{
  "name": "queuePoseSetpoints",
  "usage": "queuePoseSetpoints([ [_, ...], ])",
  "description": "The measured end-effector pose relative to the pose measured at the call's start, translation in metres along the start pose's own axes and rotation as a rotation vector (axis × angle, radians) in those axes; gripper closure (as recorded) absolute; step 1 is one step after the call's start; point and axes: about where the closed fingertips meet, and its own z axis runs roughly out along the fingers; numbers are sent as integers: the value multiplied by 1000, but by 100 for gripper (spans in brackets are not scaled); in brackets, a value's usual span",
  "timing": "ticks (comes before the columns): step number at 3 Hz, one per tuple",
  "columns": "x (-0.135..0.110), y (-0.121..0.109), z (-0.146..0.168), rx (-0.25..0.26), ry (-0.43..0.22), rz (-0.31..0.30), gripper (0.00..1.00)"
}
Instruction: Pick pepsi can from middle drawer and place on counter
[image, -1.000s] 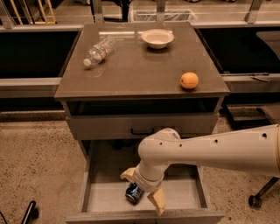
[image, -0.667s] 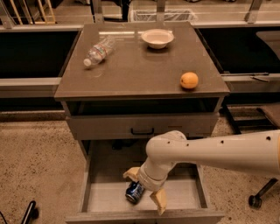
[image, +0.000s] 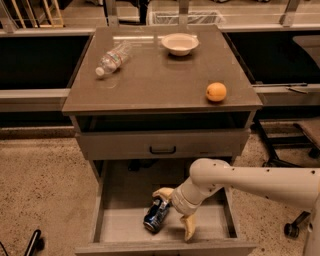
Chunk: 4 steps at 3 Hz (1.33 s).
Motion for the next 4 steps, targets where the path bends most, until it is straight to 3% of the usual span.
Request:
queuePoseSetpoints([
  [1, 23, -25, 16, 12, -12, -16, 3],
  [3, 42, -43, 62, -17, -33, -8, 48],
  [4, 40, -47, 83, -39, -52, -12, 46],
])
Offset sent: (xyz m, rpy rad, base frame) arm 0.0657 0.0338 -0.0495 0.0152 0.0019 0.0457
